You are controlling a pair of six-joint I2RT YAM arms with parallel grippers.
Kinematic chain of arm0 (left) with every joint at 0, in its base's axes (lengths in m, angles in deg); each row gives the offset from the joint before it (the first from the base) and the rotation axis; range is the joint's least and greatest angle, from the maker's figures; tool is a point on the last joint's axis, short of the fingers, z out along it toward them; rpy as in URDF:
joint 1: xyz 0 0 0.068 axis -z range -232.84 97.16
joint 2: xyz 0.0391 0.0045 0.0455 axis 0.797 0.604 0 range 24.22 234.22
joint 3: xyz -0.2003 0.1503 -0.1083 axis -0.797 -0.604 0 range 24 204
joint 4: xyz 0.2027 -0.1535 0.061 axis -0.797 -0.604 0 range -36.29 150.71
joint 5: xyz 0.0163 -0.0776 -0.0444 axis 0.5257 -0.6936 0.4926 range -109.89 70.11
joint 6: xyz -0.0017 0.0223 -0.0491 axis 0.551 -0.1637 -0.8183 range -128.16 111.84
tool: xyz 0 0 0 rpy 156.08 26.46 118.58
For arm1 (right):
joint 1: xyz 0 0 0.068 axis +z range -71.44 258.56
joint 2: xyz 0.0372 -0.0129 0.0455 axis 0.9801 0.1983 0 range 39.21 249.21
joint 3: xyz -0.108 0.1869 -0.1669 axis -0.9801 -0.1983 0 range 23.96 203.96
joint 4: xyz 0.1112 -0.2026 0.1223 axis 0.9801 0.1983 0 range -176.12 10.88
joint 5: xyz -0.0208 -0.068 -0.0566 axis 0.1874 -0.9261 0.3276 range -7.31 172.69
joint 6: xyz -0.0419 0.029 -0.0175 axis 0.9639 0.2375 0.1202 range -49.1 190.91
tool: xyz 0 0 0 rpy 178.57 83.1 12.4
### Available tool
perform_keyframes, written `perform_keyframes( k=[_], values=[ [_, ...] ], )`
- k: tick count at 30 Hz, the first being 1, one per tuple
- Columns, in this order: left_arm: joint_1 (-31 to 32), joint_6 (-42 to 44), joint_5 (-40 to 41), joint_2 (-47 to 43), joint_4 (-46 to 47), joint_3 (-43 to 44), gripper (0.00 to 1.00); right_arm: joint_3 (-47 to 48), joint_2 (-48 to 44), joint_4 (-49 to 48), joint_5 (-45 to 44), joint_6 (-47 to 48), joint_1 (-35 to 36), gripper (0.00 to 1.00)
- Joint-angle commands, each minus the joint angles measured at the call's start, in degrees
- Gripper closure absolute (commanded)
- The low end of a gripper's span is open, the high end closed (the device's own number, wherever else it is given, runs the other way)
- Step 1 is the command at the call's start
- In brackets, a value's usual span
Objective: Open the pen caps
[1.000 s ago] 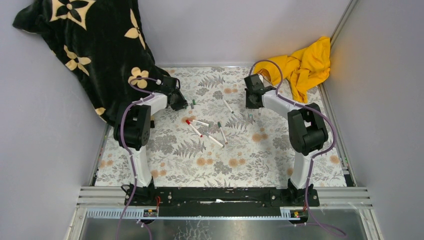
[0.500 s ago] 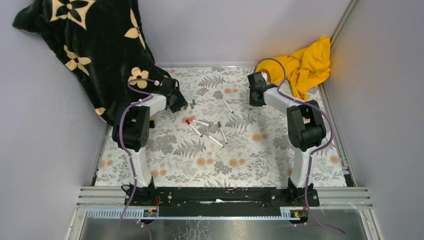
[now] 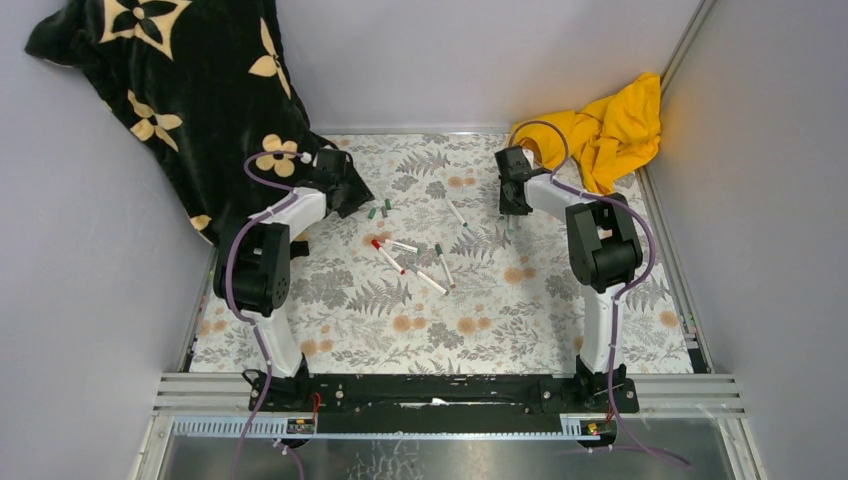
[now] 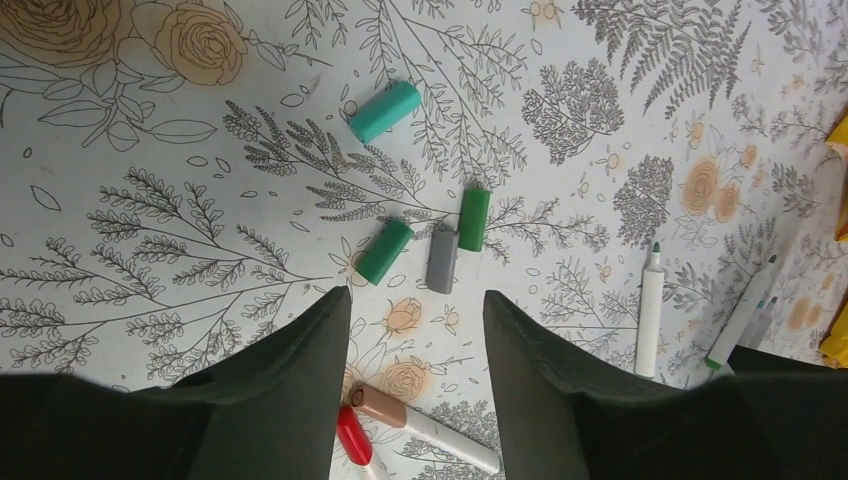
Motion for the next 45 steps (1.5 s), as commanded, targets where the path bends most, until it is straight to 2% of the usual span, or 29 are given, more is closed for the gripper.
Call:
perform_keyframes(
  k=[1,8,13,20,28,35,45],
  values=[
    [-0.32,-0.96,0.65,-2.2,2.36,-1.0,0.42,1.0,-1.19,-0.48,-1.36,0.12,-0.4,0.68],
    [-0.34,-1.46,-0.1,-3.18,3.14,-2.45,0.42,0.17,-5.17,-1.21,-0.96,1.05,-0.31,0.66],
    [-0.32,-1.85,-0.76,-4.22,3.4,-2.38,0.42,-2.19,-11.36,-1.78,1.25,3.01,1.14,0.66],
    [-0.15,-2.61,-2.57,-4.93,3.93,-2.44,0.42,-3.39,-15.51,5.93,4.74,6.96,7.97,0.66],
    [0.33,-5.09,-5.33,-6.08,6.91,-5.88,0.42,-13.99,-20.41,1.44,10.53,3.68,16.08,0.65],
    [2.01,-6.5,-5.76,-6.7,8.54,-7.57,0.41,-15.56,-18.84,-0.22,10.28,2.45,22.78,0.65],
    [2.84,-7.28,-5.9,-7.74,9.74,-9.47,0.41,-14.17,-15.0,-0.76,9.76,0.7,26.0,0.65]
  ],
)
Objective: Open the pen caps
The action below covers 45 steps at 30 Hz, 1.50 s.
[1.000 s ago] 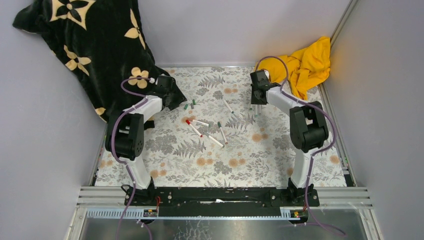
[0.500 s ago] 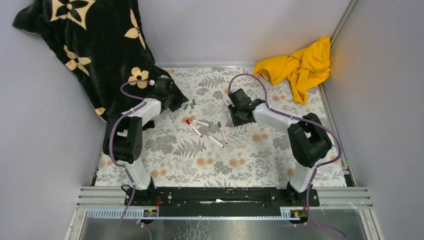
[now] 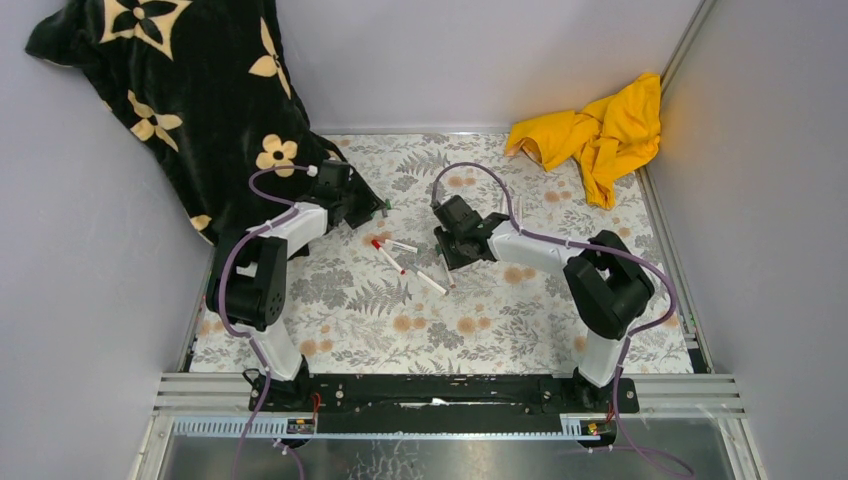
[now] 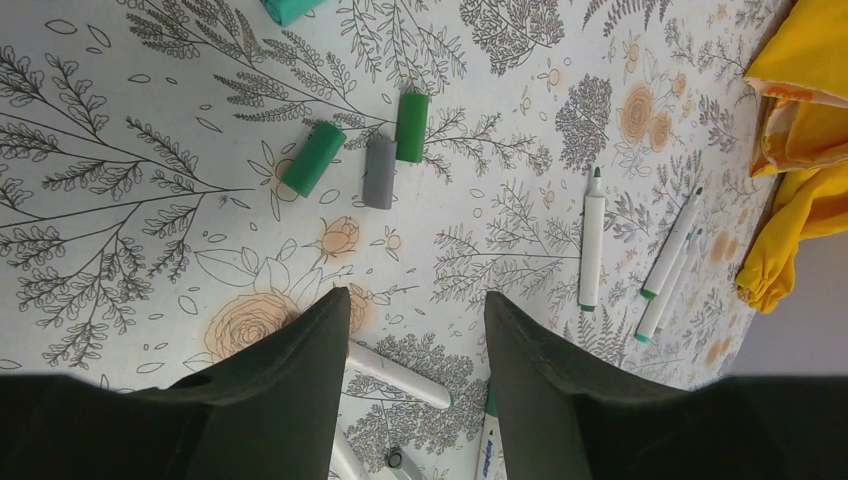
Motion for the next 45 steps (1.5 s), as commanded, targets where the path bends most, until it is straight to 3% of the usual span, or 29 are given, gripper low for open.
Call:
perform_keyframes(
  k=[1,17,19,22,23,33,45],
  values=[
    [0.22,-1.0,-0.49,-2.21,3.95,-1.08,0.42,2.09,2.29,-1.12,0.05,-1.4,1.33,0.65],
    [0.18,-1.9,-1.22,-2.71,5.0,-2.05,0.41,3.08,8.08,-0.32,-2.11,-2.89,3.29,0.65],
    [0.22,-1.96,-1.37,-2.63,5.16,-2.23,0.41,2.55,8.46,0.19,-2.6,-3.21,3.4,0.73],
    [0.22,-2.2,-1.65,-2.74,5.36,-2.72,0.41,2.05,9.43,1.42,-2.9,-3.54,3.43,0.98],
    [0.22,-2.28,-1.7,-2.7,5.31,-2.82,0.41,1.63,9.34,1.3,-3.05,-3.62,3.43,1.0],
    [0.62,-4.42,-11.13,-0.85,8.02,-1.69,0.37,2.58,-0.45,0.29,-0.67,-1.11,3.4,1.0],
    [5.66,-5.46,-19.58,2.32,9.77,0.95,0.37,8.82,-2.02,0.52,5.34,-0.21,3.3,1.0]
  ],
)
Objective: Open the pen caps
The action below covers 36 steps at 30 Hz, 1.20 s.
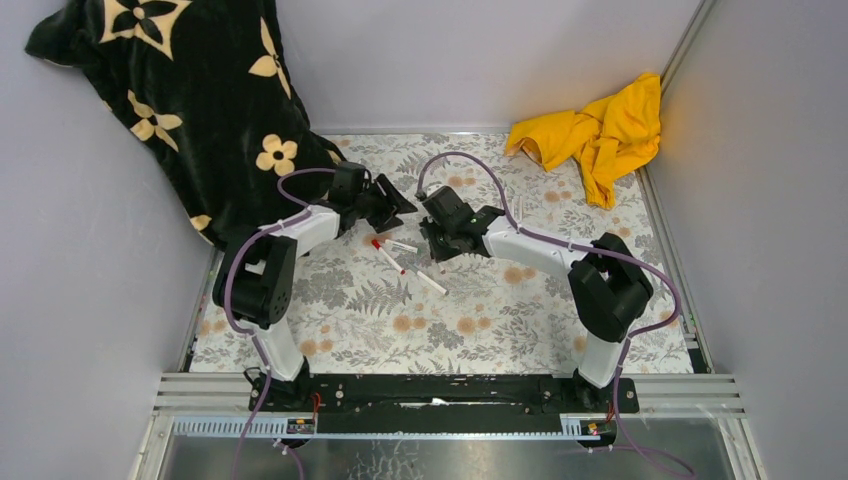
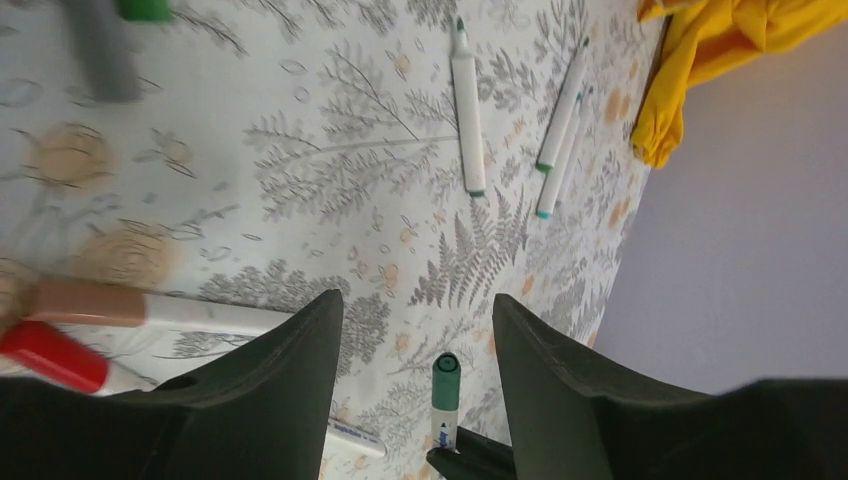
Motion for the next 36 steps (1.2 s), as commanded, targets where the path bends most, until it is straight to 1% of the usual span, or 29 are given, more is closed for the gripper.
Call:
perform_keyframes(
  k=[1,16,21,24,30,36],
  values=[
    [2.15,-0.73,-3.9,1.38,3.55,1.83,0.37,3.5,-2.08,-0.62,3.35,0.64,0.5,1.0],
    [4.29,-2.43,-4.37,0.19,5.66,-0.19,0.38,7.61,-0.34,-0.39,3.81,0.94,0.15,1.0],
    [4.35,-3.54,-4.21,-0.72,6.89,-1.08,0.43,7.21,-0.21,-0.93,3.92,0.72,-0.39,1.0],
    [4.37,-4.49,-4.7,-1.01,8.05,-1.89,0.48,7.02,-0.23,-1.4,3.92,0.55,-0.7,1.0],
    [4.49,-6.32,-4.2,-2.49,10.06,-3.78,0.52,7.17,0.16,-1.84,5.48,0.28,-1.61,1.0],
    [4.79,-7.31,-4.53,-3.08,10.91,-3.78,0.54,6.78,0.62,-2.38,6.41,-0.04,-2.13,1.0]
  ],
)
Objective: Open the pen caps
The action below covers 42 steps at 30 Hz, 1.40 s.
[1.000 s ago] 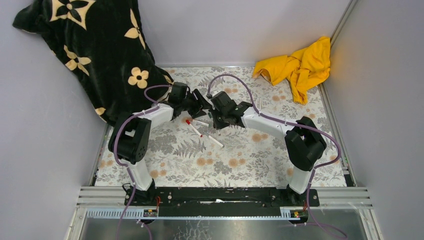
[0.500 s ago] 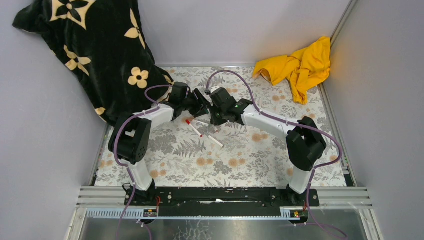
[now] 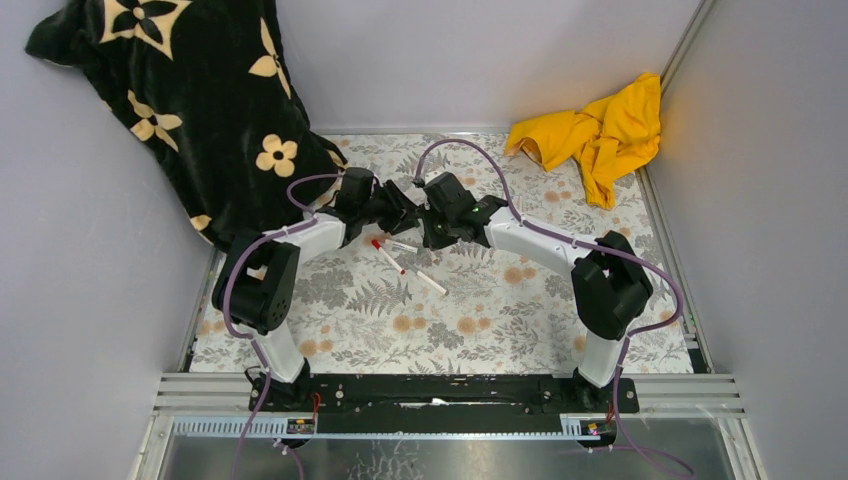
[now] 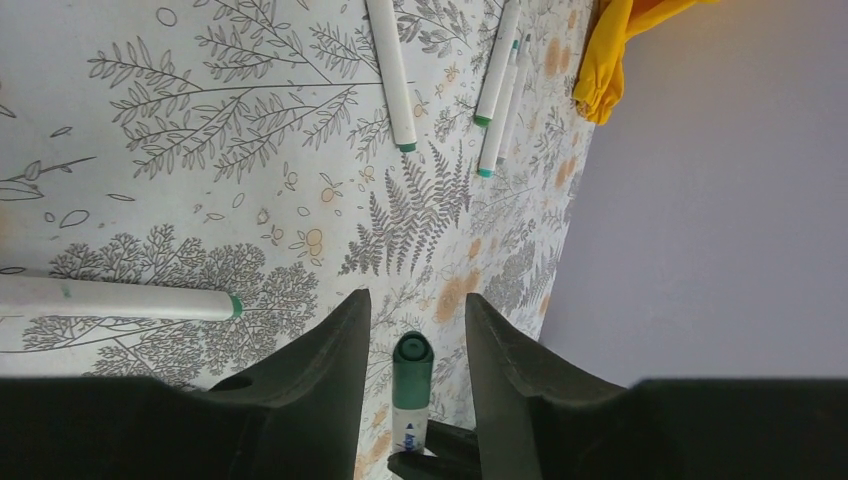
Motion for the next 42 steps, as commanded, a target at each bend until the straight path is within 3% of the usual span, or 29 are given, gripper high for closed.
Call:
perform_keyframes(
  k=[1,16,19,21,25,32,42],
  values=[
    [0.7,-1.37,-1.05,-1.87,4.25,-0.28,0.55,1.38,0.25,-2.43,1.64,-0.09,-0.57,1.0],
    [1.23,-1.57,-1.77,-2.1,5.13,-0.71,0.75,-0.25,-0.11,-3.84,2.32,-0.81,-2.13,1.0],
    [1.25,-1.41,-1.71,-2.18,5.26,-0.89,0.84,-0.49,-0.29,-3.9,2.38,-0.88,-2.29,1.0],
    [1.23,-1.28,-1.66,-2.4,5.54,-0.94,1.0,-0.7,-0.47,-3.98,2.43,-0.82,-2.43,1.0],
    [1.3,-0.95,-1.15,-2.64,5.65,-1.33,1.0,-0.95,-0.95,-4.52,3.21,-0.75,-2.4,1.0],
    [1.6,-1.1,-1.66,-2.26,5.92,-0.68,1.0,0.34,-0.74,-4.52,4.54,-0.91,-2.43,0.77],
    [1.58,-4.72,-5.01,-2.44,9.34,-1.34,1.0,1.27,-0.02,-5.03,4.43,-1.13,-2.43,0.75]
  ],
)
